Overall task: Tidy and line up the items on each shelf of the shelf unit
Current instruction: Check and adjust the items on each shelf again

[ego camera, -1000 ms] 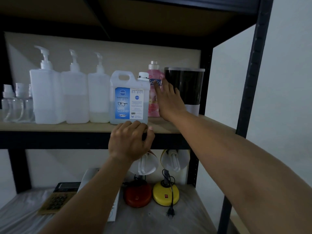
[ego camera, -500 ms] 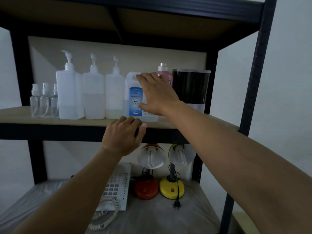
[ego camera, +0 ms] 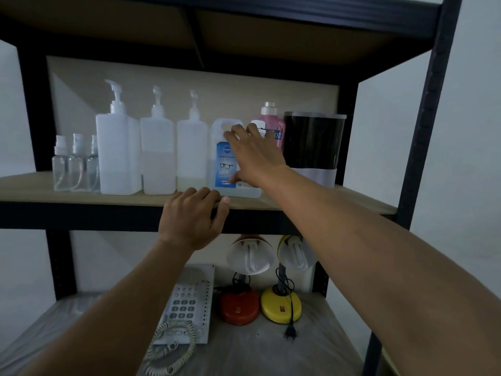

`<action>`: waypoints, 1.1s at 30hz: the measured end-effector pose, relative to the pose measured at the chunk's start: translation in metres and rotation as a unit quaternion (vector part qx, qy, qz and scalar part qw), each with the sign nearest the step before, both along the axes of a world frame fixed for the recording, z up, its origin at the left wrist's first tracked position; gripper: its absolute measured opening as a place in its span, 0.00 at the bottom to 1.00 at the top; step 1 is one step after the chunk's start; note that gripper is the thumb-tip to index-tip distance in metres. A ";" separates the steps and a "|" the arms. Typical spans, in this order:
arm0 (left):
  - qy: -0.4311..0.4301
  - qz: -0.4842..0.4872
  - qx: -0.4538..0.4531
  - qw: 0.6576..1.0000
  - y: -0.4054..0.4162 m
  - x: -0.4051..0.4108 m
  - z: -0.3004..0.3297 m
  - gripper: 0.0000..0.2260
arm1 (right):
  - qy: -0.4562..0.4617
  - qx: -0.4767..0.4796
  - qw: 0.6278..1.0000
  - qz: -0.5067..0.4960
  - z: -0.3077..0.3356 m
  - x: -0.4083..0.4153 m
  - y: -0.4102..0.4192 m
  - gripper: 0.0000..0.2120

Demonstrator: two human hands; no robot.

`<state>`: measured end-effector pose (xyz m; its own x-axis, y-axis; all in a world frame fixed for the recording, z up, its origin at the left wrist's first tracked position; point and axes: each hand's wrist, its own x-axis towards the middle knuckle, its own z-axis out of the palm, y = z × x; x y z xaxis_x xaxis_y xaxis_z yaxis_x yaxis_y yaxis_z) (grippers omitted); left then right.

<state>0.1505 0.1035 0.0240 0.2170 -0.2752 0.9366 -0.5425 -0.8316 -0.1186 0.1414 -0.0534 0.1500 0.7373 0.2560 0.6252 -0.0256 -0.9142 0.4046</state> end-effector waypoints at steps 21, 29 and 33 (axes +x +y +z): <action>-0.048 0.004 -0.007 0.999 -0.001 0.005 -0.004 0.18 | 0.009 0.030 0.999 0.036 -0.004 0.042 -0.007 0.50; -0.060 0.014 -0.009 0.998 -0.002 0.006 -0.005 0.18 | 0.013 0.041 0.998 0.046 -0.006 0.058 -0.005 0.51; -0.068 0.012 -0.016 0.998 -0.002 0.006 -0.006 0.18 | 0.012 0.041 0.998 0.053 -0.006 0.064 -0.005 0.52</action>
<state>0.1570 0.1016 0.0185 0.0945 -0.2400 0.9662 -0.5033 -0.8488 -0.1616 0.2053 -0.0584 0.1435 0.7241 0.2811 0.6298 0.0814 -0.9416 0.3267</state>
